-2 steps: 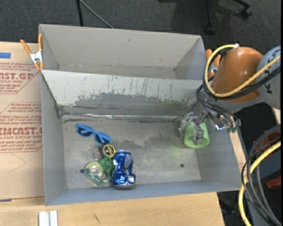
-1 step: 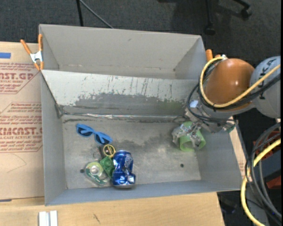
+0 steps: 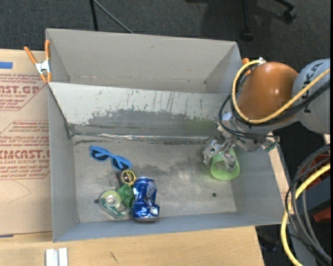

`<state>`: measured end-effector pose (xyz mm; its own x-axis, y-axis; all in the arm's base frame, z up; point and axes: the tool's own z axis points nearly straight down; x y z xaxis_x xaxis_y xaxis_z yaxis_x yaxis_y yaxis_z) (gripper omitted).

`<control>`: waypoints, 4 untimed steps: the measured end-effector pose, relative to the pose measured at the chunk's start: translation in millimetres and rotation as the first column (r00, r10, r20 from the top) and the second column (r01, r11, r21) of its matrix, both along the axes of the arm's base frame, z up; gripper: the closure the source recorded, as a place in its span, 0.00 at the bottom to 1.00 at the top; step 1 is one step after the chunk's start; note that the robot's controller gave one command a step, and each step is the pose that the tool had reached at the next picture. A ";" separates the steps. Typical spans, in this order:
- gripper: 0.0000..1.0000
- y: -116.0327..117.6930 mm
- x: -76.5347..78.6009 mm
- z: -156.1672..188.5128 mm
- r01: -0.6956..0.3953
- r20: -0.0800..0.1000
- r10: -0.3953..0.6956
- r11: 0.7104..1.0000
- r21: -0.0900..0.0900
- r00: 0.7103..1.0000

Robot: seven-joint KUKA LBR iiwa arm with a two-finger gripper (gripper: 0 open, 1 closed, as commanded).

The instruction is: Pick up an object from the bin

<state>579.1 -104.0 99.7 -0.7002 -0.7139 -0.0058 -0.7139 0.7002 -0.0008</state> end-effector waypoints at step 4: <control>1.00 19.6 -15.3 27.4 -0.421 0.001 0.421 0.907 -0.004 0.907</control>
Offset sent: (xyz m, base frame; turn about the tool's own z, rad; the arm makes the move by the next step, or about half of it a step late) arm 0.0015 0.0246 0.0315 -0.0065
